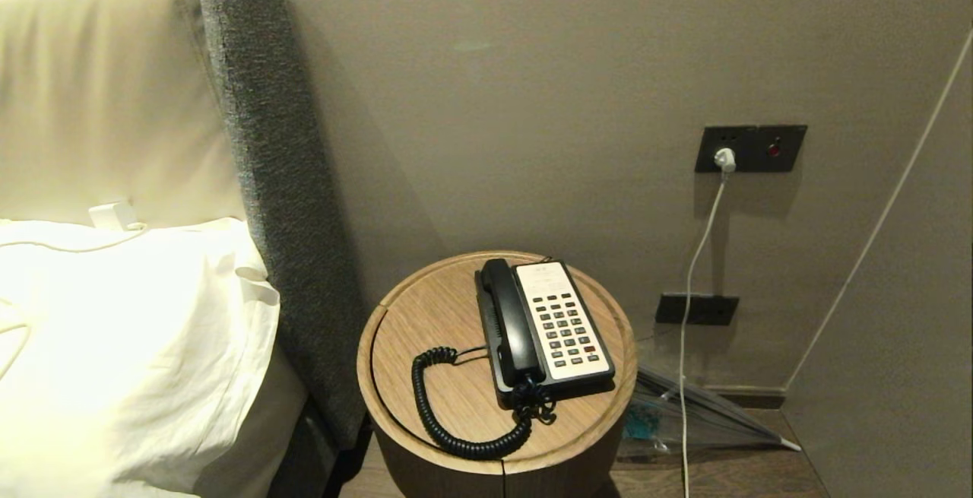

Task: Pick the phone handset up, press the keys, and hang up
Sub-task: Pick up the desk phone handset

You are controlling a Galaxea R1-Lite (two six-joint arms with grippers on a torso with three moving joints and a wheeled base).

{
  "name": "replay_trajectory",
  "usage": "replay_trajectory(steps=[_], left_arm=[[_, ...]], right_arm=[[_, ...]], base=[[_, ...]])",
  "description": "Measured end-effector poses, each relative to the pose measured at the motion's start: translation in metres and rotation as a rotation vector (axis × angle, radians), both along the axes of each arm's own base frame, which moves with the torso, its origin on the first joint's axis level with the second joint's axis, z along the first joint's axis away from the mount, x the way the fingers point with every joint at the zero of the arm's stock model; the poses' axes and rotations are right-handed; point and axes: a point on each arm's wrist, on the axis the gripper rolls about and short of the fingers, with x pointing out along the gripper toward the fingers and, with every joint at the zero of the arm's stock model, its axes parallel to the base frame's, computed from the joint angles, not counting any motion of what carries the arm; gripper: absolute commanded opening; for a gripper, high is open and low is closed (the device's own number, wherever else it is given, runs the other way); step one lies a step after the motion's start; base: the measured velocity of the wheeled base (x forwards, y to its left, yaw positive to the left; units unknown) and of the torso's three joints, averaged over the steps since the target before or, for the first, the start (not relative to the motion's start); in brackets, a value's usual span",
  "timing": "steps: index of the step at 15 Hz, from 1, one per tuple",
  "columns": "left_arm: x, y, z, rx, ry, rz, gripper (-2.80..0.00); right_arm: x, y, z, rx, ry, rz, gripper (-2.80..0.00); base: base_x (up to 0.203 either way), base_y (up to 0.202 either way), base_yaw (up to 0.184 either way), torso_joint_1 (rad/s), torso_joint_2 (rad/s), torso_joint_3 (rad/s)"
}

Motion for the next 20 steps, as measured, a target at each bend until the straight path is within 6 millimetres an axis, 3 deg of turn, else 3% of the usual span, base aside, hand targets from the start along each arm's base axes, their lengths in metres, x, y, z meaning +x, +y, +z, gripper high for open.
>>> replay_trajectory(steps=[20], left_arm=[[0.0,0.0001,-0.0002,-0.002,0.002,0.003,-2.8]], right_arm=[[-0.0004,0.0,-0.0001,0.0,-0.005,0.0,-2.8]], base=[[0.0,0.0,0.0,0.0,0.0,-0.004]])
